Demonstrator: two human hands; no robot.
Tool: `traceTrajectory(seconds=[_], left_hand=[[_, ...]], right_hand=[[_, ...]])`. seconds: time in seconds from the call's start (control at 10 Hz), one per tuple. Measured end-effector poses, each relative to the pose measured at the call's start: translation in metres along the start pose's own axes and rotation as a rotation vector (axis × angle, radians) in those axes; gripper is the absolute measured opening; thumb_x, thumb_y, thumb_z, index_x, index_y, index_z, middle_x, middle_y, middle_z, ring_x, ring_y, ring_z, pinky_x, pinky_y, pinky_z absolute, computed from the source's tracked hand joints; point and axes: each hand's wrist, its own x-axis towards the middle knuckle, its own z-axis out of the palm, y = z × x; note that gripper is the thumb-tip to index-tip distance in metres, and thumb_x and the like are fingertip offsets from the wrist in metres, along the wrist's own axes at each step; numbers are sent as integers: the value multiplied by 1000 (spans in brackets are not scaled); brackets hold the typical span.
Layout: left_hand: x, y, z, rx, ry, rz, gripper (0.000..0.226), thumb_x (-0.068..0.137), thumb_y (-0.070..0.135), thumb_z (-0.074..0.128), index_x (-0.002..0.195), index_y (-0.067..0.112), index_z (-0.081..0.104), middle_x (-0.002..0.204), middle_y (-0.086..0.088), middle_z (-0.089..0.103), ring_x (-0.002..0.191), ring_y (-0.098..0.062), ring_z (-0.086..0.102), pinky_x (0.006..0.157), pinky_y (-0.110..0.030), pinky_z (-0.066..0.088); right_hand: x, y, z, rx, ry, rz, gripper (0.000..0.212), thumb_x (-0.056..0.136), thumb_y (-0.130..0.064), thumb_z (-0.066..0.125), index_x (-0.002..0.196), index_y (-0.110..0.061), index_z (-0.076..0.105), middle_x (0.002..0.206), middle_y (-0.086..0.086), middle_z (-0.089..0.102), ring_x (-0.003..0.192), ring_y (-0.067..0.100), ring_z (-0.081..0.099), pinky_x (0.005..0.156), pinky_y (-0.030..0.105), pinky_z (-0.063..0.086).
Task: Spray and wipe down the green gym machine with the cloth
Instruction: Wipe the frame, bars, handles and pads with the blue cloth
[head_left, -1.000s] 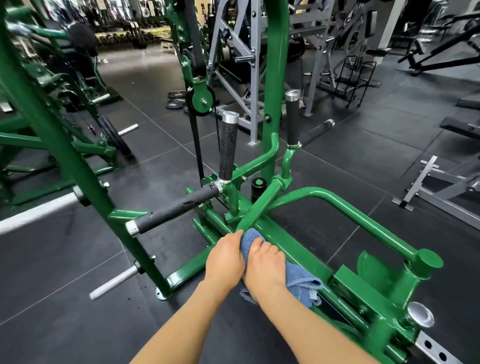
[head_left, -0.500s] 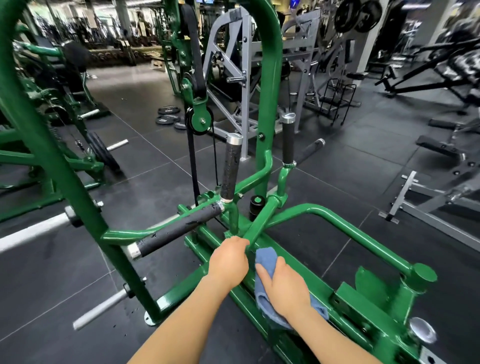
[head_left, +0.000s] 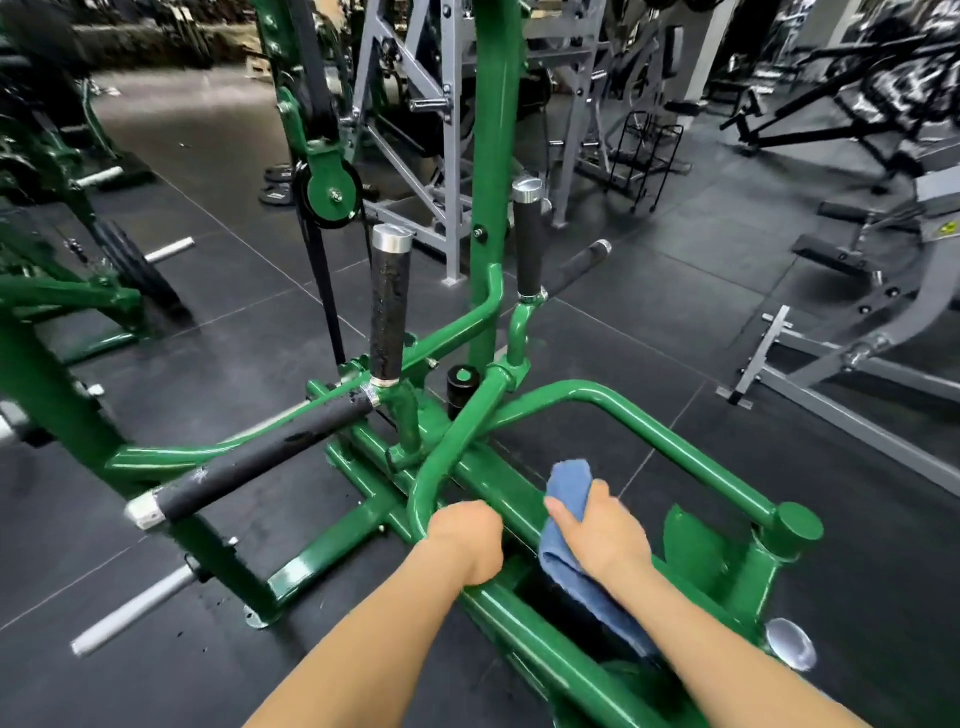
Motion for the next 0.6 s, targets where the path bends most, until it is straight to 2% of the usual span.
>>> traceTrajectory(seconds=[0.1,0.2,0.3,0.4,0.5,0.6], left_hand=[[17,4,-3,-1,-58,-66,29,90,14,47,113,4,61,120,-15,58,112,-35,58,89,-39,49],[35,13,-3,-56,-103,-109,29,90,13,48,116,4,60,122,-16,58,113,-34,58,90,-37,48],[56,22,8,-105,-185,-126,33,92,10,46,123,5,55,128,-16,54,118,-33,54,95,-40,46],[85,27,26,-96,-289,-137,47,93,7,42,139,-3,38,145,-19,39,137,-34,35,108,-45,37],[102,27,39,-103,-329,-227,62,96,13,43,149,-5,16,156,-22,17,143,-37,23,114,-46,30],[114,21,46,-135,-245,-333,64,95,23,49,149,3,22,154,-17,24,138,-34,35,111,-43,34]], right_hand=[[31,-7,7,37,166,-137,76,89,-57,54,144,-10,31,130,11,51,114,30,53,87,39,46],[50,3,37,-361,-52,-212,88,91,-58,49,154,-16,4,155,17,20,141,35,23,110,45,29],[53,38,86,-596,-393,-124,87,96,-45,49,153,-18,-11,158,24,-5,145,43,3,115,51,17],[64,57,114,-673,-317,-201,86,99,-35,47,150,-12,-18,156,30,-10,144,47,1,115,54,15],[78,48,115,-695,-280,-297,91,98,-38,47,147,-11,-25,155,29,-13,144,46,-3,115,54,11],[98,32,121,-694,-278,-423,85,100,-35,45,149,-14,-21,155,27,-17,144,46,-7,115,55,8]])
